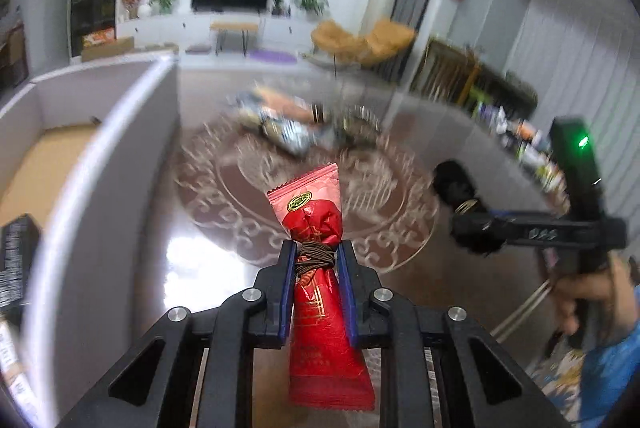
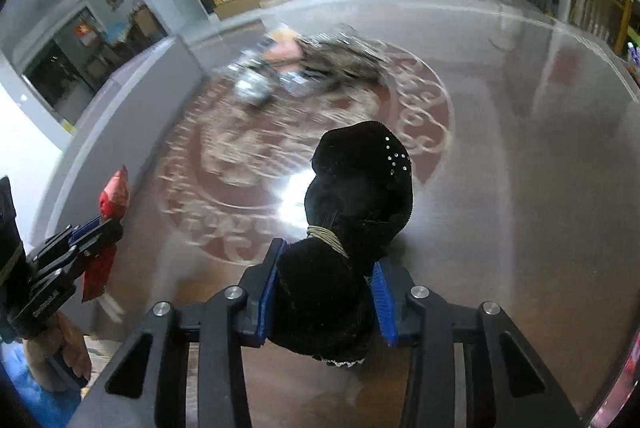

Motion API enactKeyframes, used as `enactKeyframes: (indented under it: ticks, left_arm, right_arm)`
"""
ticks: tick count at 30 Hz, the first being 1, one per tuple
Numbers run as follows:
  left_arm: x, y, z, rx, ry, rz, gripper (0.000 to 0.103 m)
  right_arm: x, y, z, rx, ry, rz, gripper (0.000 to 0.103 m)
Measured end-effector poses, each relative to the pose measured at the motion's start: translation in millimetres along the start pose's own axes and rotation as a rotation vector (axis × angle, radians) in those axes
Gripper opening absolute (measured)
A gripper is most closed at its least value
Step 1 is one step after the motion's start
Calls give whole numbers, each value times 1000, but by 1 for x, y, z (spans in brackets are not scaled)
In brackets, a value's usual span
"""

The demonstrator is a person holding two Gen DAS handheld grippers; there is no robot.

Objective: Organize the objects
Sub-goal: 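Carry the red tube and black pouch into the white tray with both grippers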

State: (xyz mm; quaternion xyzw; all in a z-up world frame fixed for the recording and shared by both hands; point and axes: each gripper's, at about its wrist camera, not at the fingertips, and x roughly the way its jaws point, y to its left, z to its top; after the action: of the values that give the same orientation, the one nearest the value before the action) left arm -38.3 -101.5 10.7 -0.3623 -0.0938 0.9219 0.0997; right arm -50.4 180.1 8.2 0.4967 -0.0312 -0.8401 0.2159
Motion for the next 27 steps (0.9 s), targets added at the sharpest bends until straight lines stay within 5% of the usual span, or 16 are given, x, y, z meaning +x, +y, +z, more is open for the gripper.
enactKeyframes:
  ticks: [4,7,13,15,17,22,27]
  left_arm:
    - [-67,34,14,-41,-90,41,20]
    - [-113,76,19,-61,-126,158,20]
    - [-142,164,5,-130,-50,412,21]
    - [-128,194,-1,-169,47,481,34]
    - [-116,213,-8,-213,105,531,79]
    - [-119,214,-24,-271,51,573,83]
    - [-123,181,-21,-237,-21,580,84]
  right_arm:
    - [-24,66,20,-66,-50,130,41]
    - [-33,137,36,-154,-75,255,41]
    - [-17,281,42,-329,-41,461,44]
    - [1,321,39,-386,-22,476,57]
    - [27,350,33,-426,65,467,85]
    - [31,347,15,-453,12,391,92]
    - [24,264,5,-405,-140,190,103]
